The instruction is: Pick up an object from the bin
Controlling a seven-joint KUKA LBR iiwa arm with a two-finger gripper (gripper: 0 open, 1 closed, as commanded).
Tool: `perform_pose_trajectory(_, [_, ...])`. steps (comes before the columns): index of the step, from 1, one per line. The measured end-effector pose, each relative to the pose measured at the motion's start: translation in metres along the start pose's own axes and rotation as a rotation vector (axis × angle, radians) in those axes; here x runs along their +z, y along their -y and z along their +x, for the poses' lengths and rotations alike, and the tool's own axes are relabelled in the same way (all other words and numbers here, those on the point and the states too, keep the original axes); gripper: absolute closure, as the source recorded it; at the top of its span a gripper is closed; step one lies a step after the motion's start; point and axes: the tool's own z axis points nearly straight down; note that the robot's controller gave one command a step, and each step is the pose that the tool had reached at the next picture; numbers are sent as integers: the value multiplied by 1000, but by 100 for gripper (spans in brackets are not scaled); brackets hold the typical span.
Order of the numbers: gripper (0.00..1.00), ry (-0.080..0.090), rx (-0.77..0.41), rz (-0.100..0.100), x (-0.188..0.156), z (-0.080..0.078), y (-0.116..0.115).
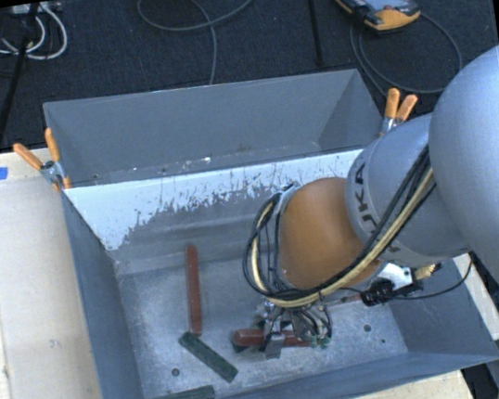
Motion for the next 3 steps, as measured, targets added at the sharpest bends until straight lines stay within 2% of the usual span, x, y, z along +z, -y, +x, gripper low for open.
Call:
perform_pose_trajectory(1, [100,-7,-24,2,-46,7,5])
perform_pose_trajectory(2, [100,2,-39,0,-80,25,5])
perform_pose_trajectory(3, [100,3,-57,0,-165,15,-10])
